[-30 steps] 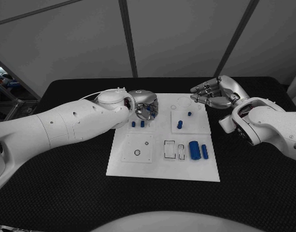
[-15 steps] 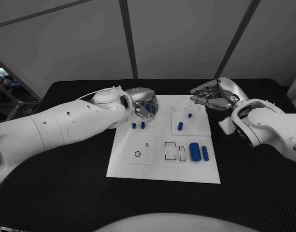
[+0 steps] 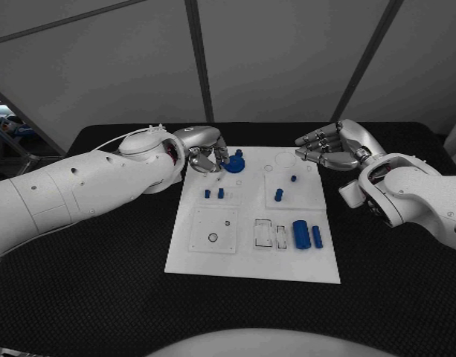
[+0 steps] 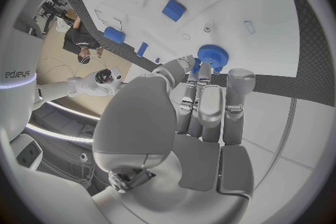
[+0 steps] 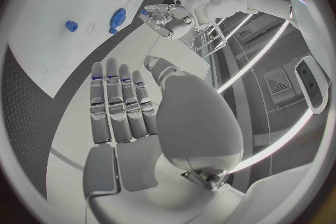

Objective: Assemble the parts on the task board

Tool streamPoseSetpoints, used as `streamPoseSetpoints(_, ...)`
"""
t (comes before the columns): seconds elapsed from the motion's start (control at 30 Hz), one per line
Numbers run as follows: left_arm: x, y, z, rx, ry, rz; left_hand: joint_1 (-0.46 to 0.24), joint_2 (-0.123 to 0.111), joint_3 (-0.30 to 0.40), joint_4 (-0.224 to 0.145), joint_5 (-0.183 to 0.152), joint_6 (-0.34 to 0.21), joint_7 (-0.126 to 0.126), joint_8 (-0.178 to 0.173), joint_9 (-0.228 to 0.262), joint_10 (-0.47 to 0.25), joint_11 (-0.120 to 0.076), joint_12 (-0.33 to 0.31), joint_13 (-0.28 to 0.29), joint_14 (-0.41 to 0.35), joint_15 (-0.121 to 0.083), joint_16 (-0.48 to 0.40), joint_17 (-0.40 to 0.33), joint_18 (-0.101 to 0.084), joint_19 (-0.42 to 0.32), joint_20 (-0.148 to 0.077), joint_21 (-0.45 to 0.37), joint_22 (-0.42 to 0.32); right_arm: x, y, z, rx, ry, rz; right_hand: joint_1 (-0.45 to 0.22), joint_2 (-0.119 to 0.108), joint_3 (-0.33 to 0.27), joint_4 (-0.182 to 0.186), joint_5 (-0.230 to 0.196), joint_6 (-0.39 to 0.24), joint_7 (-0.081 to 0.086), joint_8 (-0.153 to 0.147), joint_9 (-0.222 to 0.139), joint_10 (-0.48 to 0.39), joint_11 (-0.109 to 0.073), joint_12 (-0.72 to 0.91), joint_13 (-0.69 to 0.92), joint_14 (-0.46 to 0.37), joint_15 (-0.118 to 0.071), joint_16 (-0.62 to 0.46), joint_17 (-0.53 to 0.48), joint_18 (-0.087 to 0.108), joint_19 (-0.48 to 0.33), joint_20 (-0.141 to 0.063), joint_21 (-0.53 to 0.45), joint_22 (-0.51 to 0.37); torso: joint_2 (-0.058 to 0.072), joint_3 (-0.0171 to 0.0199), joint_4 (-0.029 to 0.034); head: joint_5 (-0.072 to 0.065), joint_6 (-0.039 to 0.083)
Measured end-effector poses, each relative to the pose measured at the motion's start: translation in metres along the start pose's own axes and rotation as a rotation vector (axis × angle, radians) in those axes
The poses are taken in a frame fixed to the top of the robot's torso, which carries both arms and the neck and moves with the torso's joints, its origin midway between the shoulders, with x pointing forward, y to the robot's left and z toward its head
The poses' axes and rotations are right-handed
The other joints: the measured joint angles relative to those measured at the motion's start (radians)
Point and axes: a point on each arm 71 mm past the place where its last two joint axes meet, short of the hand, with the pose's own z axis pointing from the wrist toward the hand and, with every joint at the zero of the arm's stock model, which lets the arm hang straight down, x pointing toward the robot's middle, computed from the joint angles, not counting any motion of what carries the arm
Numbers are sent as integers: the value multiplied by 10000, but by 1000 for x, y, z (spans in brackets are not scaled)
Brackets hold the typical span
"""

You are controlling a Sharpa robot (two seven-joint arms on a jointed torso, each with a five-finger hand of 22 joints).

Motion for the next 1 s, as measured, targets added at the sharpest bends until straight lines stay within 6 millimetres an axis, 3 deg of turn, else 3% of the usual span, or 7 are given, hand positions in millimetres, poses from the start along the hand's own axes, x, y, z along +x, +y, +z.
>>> streamPoseSetpoints(0.4, 10, 9, -9, -255, 285, -219, -38, -39, 0, 0, -35, 35, 36, -36, -11, 52, 19, -36, -6, 0, 0, 0, -24, 0, 0, 0, 0, 13, -1, 0, -1, 9, -7, -6, 0, 0, 0, 0, -1, 0, 0, 0, 0, 0, 0, 0, 0, 0, 0, 0, -8, 0, 0, 0, 0, 1, 5, 0, -17, 67, -5)
streamPoseSetpoints(1.0, 20, 12, -7, -444, 583, -344, -37, -39, -1, 0, -35, 35, 37, -36, -11, 52, 20, -36, -9, 0, 0, -1, -24, 0, -1, 0, 0, 10, -1, 0, -1, 11, -7, -6, 0, 0, 0, 0, -1, 0, 0, 0, 0, 1, 0, 0, 0, 0, 0, 0, -6, 0, 0, 0, 0, 3, 10, 6, -23, 43, -30)
